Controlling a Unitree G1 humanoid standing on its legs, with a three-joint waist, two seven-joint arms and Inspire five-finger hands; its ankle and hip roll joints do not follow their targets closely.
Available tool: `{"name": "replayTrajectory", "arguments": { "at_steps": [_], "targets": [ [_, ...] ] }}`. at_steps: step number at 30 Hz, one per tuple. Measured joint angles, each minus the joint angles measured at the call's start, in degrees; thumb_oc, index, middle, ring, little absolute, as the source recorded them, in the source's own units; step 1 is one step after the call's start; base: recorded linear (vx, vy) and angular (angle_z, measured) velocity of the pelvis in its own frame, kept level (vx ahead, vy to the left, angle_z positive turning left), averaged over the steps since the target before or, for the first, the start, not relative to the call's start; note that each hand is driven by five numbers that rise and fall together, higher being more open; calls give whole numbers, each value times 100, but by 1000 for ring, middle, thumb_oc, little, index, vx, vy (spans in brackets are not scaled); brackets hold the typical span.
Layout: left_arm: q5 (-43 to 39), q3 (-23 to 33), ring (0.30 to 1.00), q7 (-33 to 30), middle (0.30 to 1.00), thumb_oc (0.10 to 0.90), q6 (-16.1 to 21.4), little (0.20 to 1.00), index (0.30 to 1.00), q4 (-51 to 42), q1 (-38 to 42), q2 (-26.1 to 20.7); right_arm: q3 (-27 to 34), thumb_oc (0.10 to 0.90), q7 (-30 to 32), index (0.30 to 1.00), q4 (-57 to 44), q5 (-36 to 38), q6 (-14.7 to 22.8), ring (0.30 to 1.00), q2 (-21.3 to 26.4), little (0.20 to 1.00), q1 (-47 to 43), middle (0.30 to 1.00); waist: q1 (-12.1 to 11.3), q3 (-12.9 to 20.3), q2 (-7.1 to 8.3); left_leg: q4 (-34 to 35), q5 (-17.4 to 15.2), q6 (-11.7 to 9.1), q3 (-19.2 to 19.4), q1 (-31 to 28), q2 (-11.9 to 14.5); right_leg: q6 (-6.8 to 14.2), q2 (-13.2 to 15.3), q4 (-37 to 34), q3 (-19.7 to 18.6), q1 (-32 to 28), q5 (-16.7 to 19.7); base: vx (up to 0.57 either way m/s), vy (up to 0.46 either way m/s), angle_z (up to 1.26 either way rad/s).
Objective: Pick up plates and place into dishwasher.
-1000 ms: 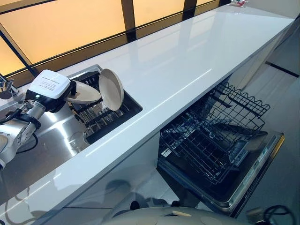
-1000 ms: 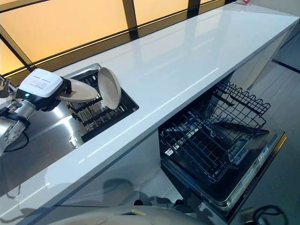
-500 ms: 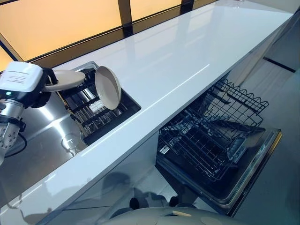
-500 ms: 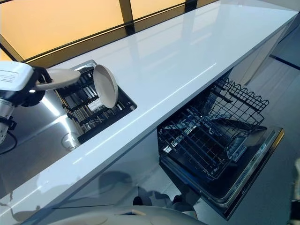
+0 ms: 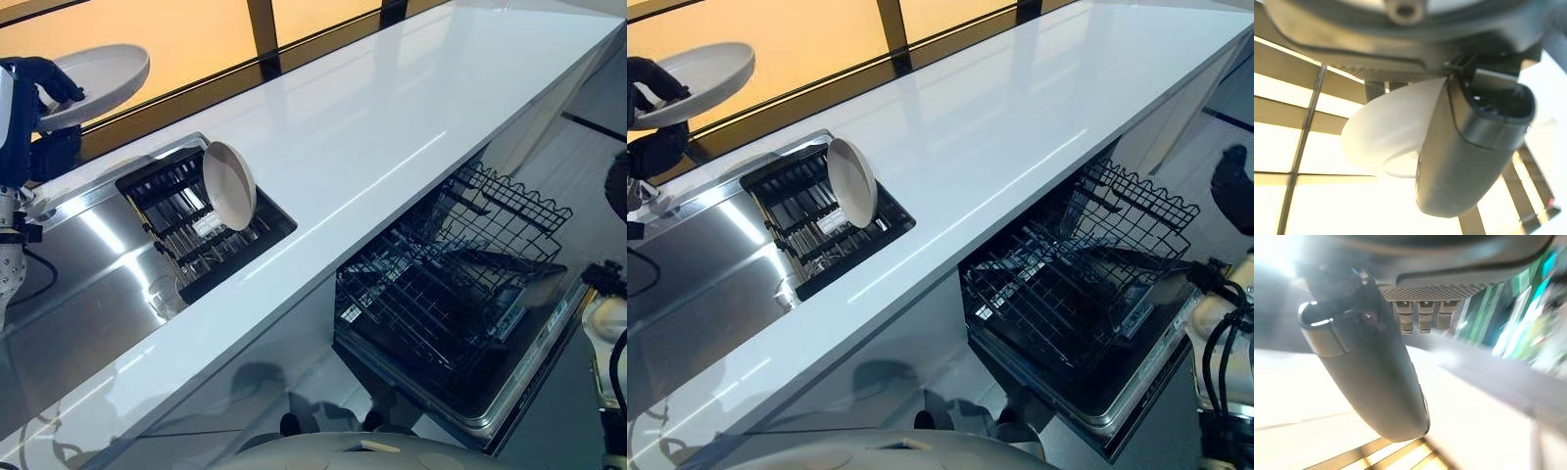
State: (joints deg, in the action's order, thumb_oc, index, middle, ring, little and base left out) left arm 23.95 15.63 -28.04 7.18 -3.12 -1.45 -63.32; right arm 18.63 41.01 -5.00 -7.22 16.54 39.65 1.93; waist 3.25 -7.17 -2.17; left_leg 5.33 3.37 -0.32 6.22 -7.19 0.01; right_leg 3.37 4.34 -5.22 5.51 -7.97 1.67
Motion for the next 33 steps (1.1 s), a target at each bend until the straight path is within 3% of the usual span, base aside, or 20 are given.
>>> {"name": "replayTrajectory", "arguments": {
  "at_steps": [5, 10, 14, 20, 33],
  "targets": [
    [-440, -40, 300, 353, 300, 100, 565, 200, 300, -579, 227, 277, -409, 800, -982, 900, -309, 451, 278, 900, 180, 900, -353, 900, -132, 21, 38, 1, 20, -4, -98, 11, 1, 2, -2, -1, 96, -30, -5, -18, -30, 10],
    [-808, -209, 300, 906, 300, 100, 901, 200, 300, -821, 726, 344, -678, 800, -2067, 900, -447, 1094, 287, 900, 183, 900, -592, 900, -227, 56, 91, -19, 66, -3, -202, 83, -7, 2, 1, 0, 155, -23, -4, -14, -32, 13],
    [-1112, -633, 300, 1416, 300, 100, 1018, 200, 300, -955, 1073, 384, -984, 800, -2653, 900, -456, 1457, 163, 900, 189, 900, -824, 900, -309, 58, 95, -19, 82, -6, -204, 90, -9, 1, -1, -1, 163, -26, -4, -13, -23, 3],
    [-1521, -1218, 300, 2085, 300, 100, 1170, 200, 300, -960, 1425, 408, -1382, 800, -3029, 900, -459, 1515, -47, 900, 243, 900, -1303, 900, -295, 57, 95, -19, 104, -7, -212, 96, -8, 1, -2, -1, 166, -24, -4, 0, 0, 0],
    [-1870, -1871, 300, 2751, 300, 100, 1150, 200, 300, -958, 2128, 406, -2205, 800, -4377, 900, -558, 1088, -367, 900, 1177, 900, -2276, 900, -285, 55, 98, -20, 108, -9, -250, 100, -8, 1, -5, -1, 186, -28, -4, 0, 0, 0]
  ]
}}
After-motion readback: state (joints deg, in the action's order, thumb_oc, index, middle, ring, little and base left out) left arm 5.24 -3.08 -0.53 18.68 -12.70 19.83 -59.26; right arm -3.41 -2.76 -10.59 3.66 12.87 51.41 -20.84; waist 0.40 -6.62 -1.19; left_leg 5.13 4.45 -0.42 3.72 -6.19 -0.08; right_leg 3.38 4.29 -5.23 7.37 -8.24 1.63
